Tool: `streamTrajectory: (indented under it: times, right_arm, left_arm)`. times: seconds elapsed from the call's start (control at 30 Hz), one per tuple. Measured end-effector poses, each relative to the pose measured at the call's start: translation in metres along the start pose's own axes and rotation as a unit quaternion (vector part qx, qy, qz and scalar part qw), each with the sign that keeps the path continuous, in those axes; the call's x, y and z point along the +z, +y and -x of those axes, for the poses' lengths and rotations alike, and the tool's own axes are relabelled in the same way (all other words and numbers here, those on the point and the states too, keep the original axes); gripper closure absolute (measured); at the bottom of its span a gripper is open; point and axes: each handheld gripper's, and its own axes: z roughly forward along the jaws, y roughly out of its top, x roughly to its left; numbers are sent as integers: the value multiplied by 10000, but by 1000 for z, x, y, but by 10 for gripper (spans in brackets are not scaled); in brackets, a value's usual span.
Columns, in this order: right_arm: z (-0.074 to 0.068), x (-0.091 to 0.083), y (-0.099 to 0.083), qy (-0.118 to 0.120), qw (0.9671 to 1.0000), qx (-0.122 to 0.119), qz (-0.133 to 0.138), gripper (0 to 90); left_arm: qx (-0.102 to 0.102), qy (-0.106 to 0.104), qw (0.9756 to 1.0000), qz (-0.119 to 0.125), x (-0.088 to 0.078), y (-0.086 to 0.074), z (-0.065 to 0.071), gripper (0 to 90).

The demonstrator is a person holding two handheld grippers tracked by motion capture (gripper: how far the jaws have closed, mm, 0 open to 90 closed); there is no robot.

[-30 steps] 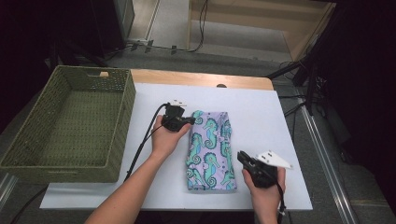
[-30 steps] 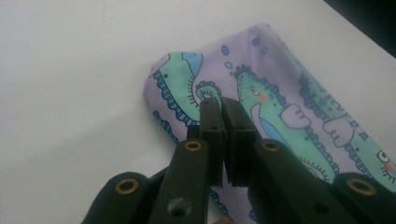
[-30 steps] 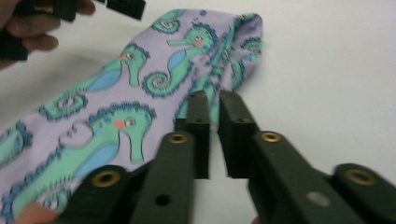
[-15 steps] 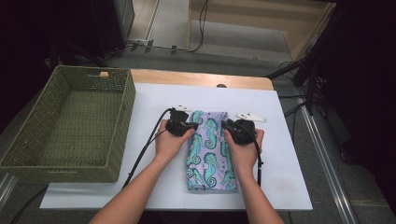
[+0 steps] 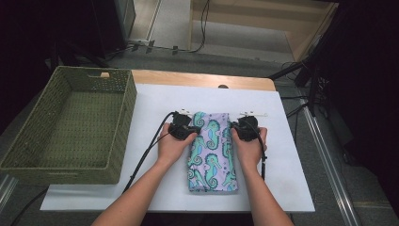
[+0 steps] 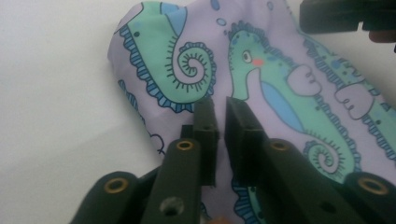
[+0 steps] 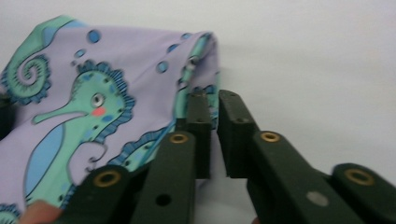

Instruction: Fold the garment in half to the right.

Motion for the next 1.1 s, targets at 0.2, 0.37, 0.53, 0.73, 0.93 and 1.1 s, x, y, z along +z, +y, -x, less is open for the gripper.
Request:
streamTrajectory:
  times: [0.2,0.37,0.53,0.73,0.93,1.1]
  right_arm:
    - [-16,-11,15,399,9967,-402,580,874]
    - [-23,11,11,680,9970,-351,102,874]
    - [-11,18,0,588,9977,-331,-102,874]
    - [-6,4,1,337,9989,-329,80,874]
    - [-17,-7,-9,748,9950,-623,213,865]
    - [-19,-1,-23,825,9933,-804,31,863]
  left_arm:
    - [-12,19,10000,24,1,2,1,790]
    - [37,56,10000,-46,4,-1,4,842]
    - [85,113,9999,-70,5,-3,4,863]
    - [99,133,9998,-88,5,-2,5,863]
    - [112,152,9998,-83,6,-2,5,864]
    - [130,160,9998,-61,6,-3,5,870]
